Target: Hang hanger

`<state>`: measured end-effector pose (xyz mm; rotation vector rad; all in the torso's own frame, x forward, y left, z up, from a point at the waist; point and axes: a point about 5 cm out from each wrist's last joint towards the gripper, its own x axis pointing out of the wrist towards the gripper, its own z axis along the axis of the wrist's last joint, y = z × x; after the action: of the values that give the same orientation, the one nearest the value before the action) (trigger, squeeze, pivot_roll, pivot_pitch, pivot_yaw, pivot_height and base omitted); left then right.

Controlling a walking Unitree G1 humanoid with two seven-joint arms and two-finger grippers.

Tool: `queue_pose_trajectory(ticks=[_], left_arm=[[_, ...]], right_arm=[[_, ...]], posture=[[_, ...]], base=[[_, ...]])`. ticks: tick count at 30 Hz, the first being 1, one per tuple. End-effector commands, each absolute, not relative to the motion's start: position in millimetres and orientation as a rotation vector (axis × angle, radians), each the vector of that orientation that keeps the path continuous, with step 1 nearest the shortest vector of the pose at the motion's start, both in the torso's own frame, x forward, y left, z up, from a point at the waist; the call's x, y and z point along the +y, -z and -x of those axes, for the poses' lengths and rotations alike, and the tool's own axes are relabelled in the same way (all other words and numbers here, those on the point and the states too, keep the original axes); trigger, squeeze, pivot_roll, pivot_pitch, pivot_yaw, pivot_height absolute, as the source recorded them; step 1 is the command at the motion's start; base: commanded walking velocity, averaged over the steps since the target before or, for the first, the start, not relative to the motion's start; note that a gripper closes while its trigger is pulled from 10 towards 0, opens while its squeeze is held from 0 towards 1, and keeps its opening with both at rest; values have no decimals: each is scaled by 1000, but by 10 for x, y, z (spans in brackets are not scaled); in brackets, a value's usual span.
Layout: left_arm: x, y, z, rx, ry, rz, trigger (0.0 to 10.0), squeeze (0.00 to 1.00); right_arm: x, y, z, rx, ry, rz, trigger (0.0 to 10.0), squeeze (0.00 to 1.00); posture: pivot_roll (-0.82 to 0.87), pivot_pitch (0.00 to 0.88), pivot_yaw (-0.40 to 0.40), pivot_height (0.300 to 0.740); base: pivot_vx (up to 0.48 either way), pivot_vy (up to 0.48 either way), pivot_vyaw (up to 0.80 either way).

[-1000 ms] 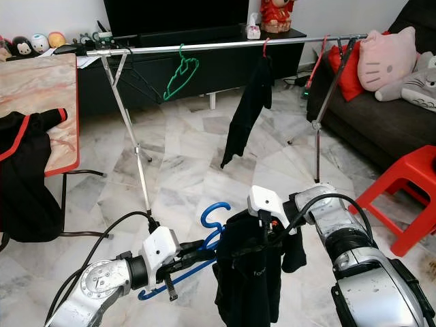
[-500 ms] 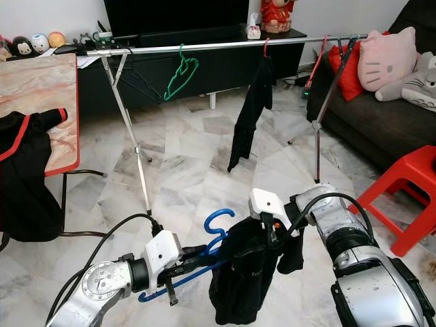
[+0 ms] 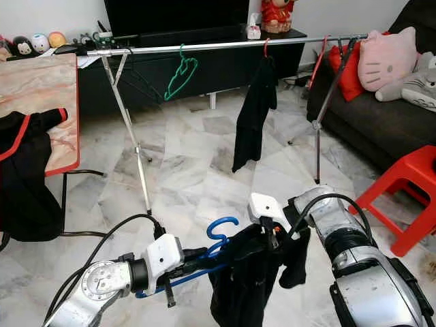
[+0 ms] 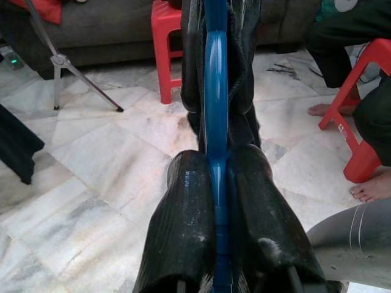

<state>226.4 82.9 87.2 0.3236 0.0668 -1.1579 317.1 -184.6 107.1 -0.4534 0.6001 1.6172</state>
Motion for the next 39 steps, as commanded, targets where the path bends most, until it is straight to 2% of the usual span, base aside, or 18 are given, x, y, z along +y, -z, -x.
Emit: queue_pose_trajectory(ticks=[1, 8, 9, 10, 26, 36, 39], left_arm=[[763, -1022, -2323, -23, 1151, -324, 10000, 0], [788, -984, -2344, 31, 1146, -315, 10000, 0], [790, -983, -2343, 32, 1150, -314, 10000, 110], [796, -980, -2341, 35, 1155, -314, 10000, 1000], [989, -925, -2354, 97, 1160, -378, 10000, 1000], [1283, -880, -2352, 199, 1149, -420, 10000, 1000], [1492, -905, -2426, 207, 1054, -448, 10000, 1000]], right_arm=[[-1748, -1053, -3154, 579, -1662, 446, 0, 0], [-1719, -1027, -3142, 585, -1676, 455, 0, 0], [-1718, -1024, -3141, 586, -1677, 457, 0, 0], [-1715, -1022, -3140, 586, -1679, 459, 0, 0], [-1751, -928, -3099, 633, -1666, 526, 0, 0], [-1795, -880, -3070, 651, -1651, 538, 0, 0], [-1826, -874, -3082, 647, -1613, 551, 0, 0]], posture=[[-34, 0, -44, 732], [-32, 0, -47, 732], [-32, 0, -47, 732], [-32, 0, -47, 732], [-34, 0, -42, 732], [-34, 0, -38, 732], [-40, 0, -34, 732]], base=[[0, 0, 0], [0, 0, 0], [0, 0, 0], [0, 0, 0], [0, 0, 0], [0, 0, 0], [0, 0, 0]])
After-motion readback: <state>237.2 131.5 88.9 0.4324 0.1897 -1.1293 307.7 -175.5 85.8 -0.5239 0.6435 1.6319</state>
